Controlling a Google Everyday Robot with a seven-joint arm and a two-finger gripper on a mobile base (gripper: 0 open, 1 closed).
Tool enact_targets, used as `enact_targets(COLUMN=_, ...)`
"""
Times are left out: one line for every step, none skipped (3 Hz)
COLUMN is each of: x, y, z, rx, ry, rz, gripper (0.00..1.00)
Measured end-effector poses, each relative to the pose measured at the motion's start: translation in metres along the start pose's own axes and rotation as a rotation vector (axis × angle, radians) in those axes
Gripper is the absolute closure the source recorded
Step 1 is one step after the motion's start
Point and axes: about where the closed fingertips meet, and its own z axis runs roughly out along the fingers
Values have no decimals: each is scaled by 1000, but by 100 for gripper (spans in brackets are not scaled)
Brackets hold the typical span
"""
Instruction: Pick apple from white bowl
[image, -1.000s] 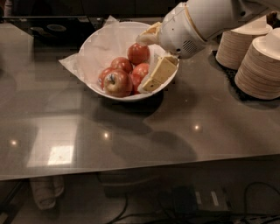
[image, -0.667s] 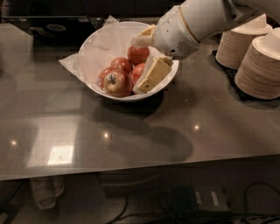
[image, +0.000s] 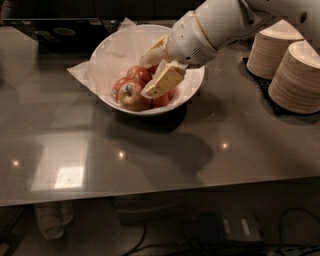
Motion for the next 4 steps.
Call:
enact_targets(x=3, y=-7, z=8, rx=-15, ry=-4, rz=10, gripper=38)
enact_targets(x=8, y=-12, z=17, rx=-36, ry=-8, rz=25, gripper=30)
enact_targets(x=6, y=-14, z=25, rx=-63, ry=-28, rz=29, gripper=24)
enact_targets(x=5, y=-13, z=33, rx=-91, ry=-46, rz=34, gripper=25)
